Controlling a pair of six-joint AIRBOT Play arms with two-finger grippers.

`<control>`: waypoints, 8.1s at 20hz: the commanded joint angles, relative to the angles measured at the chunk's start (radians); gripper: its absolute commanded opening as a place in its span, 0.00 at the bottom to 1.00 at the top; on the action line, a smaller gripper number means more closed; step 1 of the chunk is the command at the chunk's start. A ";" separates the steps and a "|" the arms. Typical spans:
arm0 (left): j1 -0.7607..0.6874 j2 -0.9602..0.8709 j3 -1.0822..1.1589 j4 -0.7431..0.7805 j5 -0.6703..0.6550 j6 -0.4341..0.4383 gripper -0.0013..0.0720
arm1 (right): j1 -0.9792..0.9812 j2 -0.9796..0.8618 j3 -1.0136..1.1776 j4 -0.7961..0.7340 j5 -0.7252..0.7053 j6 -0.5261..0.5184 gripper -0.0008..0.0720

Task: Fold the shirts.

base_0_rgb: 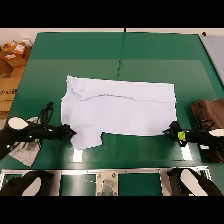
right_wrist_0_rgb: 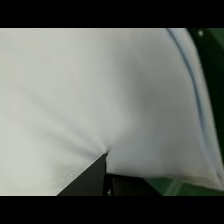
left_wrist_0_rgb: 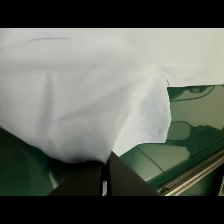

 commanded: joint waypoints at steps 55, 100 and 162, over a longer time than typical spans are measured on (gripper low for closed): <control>-0.418 -0.894 1.049 -0.051 0.295 0.067 0.04 | 0.128 -0.690 1.134 0.201 0.478 -0.271 0.03; 0.088 -1.032 1.708 0.491 -0.569 -0.274 0.05 | 0.793 -0.876 1.225 0.452 0.051 -0.201 0.04; 0.088 -1.033 1.630 0.484 -0.555 -0.243 0.05 | -0.647 -0.202 0.865 -0.730 0.568 0.353 0.05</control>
